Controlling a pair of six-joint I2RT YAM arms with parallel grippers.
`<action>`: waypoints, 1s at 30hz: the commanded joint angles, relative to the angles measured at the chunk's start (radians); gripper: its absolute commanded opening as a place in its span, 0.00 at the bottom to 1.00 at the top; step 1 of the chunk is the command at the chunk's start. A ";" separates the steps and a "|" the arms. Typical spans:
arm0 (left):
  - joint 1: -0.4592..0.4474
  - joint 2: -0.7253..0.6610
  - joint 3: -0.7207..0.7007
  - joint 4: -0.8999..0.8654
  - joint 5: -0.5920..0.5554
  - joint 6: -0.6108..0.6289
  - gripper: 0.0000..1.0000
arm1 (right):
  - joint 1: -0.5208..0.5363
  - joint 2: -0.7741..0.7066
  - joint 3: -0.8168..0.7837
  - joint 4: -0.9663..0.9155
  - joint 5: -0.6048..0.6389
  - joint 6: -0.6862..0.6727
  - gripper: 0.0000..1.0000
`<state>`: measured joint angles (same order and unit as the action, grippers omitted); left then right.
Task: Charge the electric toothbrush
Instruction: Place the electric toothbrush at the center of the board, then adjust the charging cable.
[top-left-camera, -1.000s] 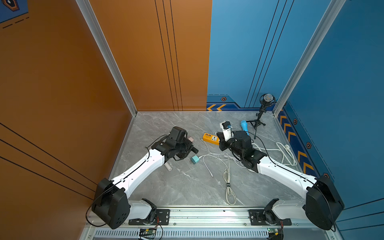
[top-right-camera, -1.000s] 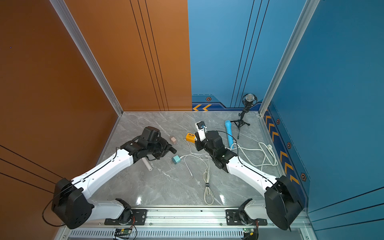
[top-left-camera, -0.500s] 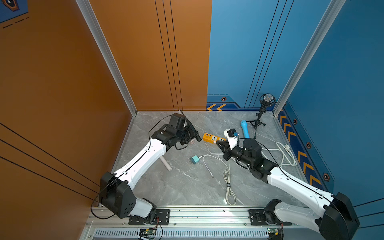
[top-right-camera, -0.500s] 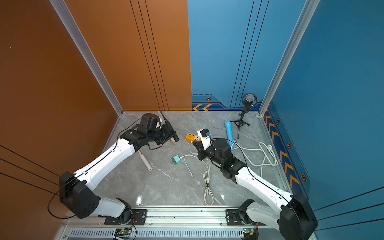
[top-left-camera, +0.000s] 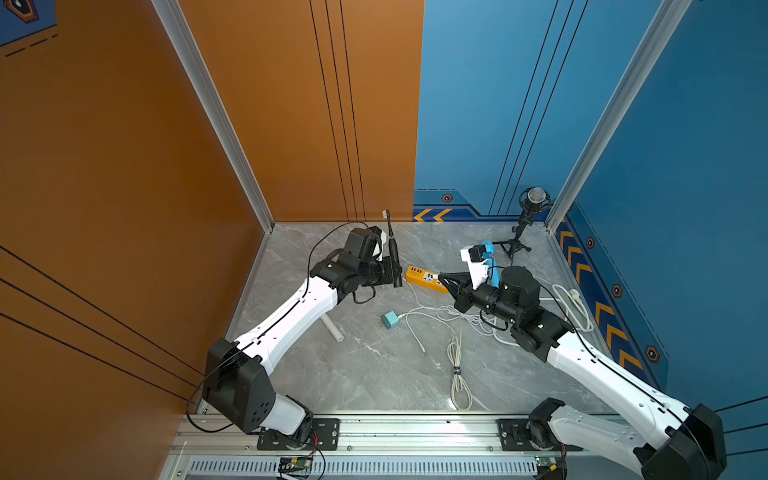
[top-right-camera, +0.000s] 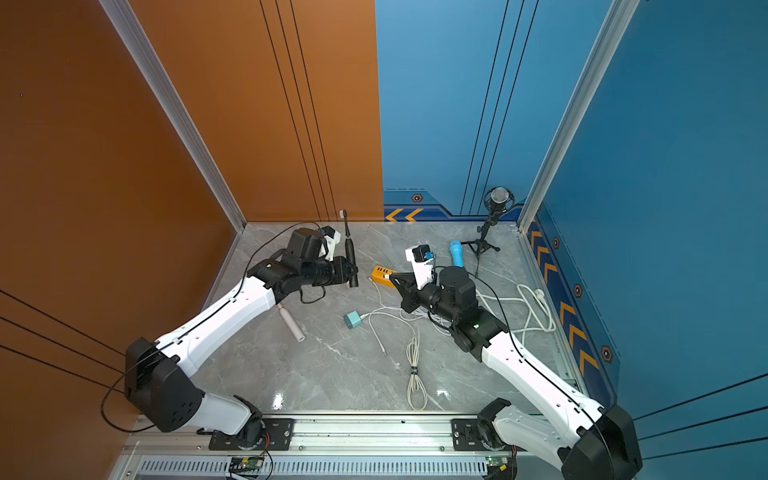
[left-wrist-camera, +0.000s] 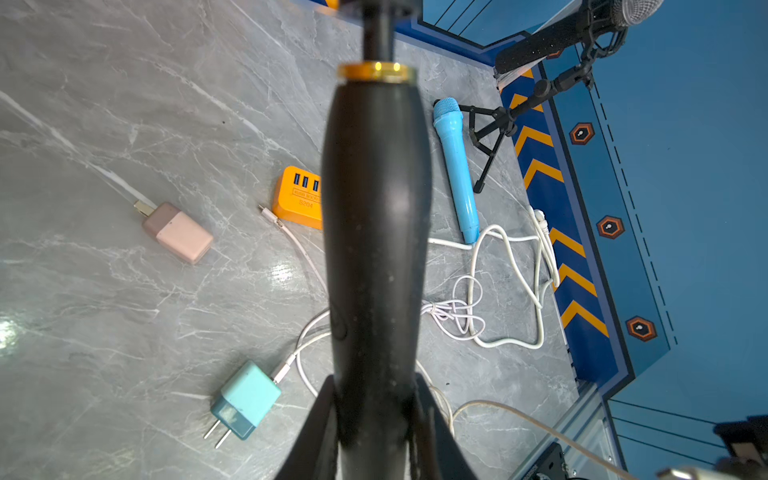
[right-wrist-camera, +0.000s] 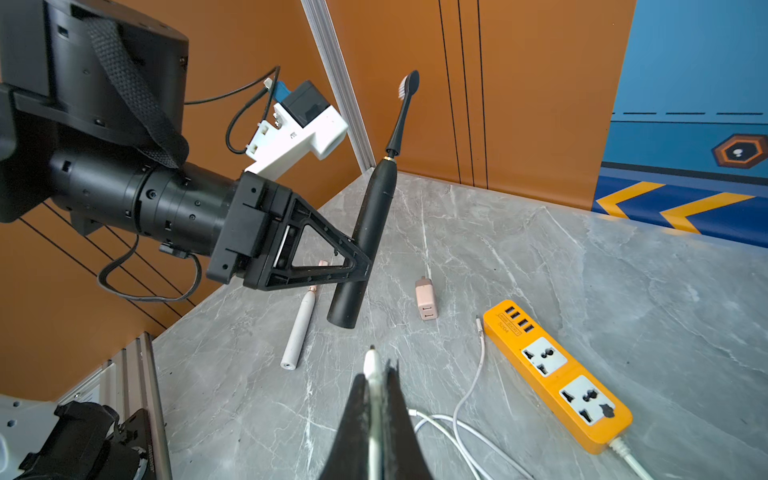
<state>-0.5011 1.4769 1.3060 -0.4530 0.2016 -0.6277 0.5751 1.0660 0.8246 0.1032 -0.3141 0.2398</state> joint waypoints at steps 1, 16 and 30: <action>0.071 0.005 -0.057 -0.143 -0.237 -0.227 0.00 | 0.007 -0.009 0.001 -0.052 0.052 -0.031 0.00; 0.245 0.346 -0.197 -0.185 -0.061 -0.519 0.00 | 0.043 0.023 -0.020 -0.066 0.075 -0.070 0.00; 0.192 -0.040 -0.064 0.000 0.186 -0.072 0.58 | -0.045 0.100 0.054 0.029 -0.106 0.175 0.00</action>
<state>-0.2962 1.5425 1.1915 -0.5846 0.1749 -0.9009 0.5652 1.1530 0.8265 0.0685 -0.3241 0.2886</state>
